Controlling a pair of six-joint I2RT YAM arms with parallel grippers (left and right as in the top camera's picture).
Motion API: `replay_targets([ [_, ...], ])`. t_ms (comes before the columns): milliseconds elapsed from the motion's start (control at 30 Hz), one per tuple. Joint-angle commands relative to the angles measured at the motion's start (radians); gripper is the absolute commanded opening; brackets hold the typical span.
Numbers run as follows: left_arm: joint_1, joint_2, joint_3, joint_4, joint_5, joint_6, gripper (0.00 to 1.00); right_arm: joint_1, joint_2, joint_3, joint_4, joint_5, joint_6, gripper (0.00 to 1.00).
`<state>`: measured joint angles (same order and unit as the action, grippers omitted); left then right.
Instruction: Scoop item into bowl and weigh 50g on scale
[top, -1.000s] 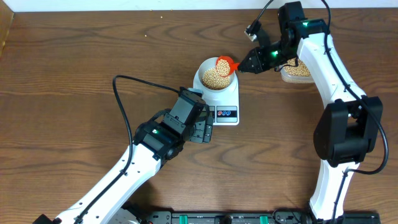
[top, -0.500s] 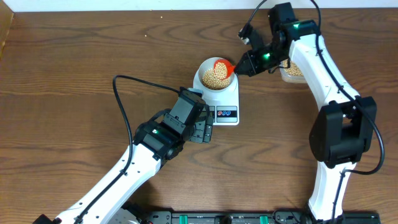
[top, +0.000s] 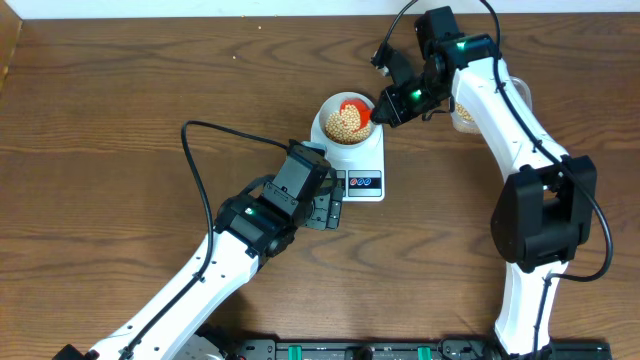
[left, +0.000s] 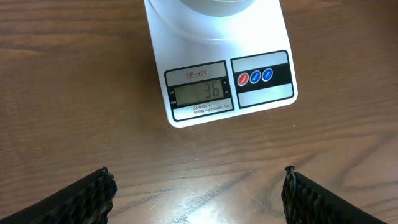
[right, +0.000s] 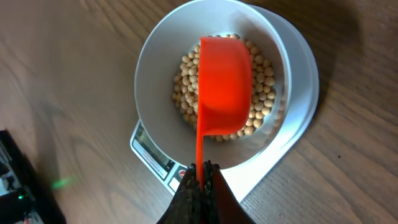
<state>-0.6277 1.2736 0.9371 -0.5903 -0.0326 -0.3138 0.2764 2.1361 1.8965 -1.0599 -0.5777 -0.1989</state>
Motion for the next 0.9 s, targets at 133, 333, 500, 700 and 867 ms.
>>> replay_targets([
  [133, 0.003, 0.0, 0.0, 0.001, -0.009, 0.006, 0.88, 0.026, -0.051, 0.009, 0.009, 0.05, 0.026, 0.01],
  [333, 0.003, 0.0, 0.0, 0.001, -0.009, 0.006, 0.88, 0.057, -0.056, 0.009, 0.01, 0.053, 0.026, 0.01],
  [500, 0.003, 0.0, 0.0, 0.001, -0.009, 0.006, 0.88, 0.044, -0.072, 0.009, 0.012, 0.072, 0.026, 0.01],
  [700, 0.003, 0.0, 0.0, 0.001, -0.009, 0.006, 0.88, 0.06, -0.073, 0.009, 0.011, 0.079, 0.026, 0.01],
  [867, 0.003, 0.0, 0.0, 0.001, -0.009, 0.006, 0.88, 0.033, -0.09, 0.009, -0.011, 0.079, 0.01, 0.01],
])
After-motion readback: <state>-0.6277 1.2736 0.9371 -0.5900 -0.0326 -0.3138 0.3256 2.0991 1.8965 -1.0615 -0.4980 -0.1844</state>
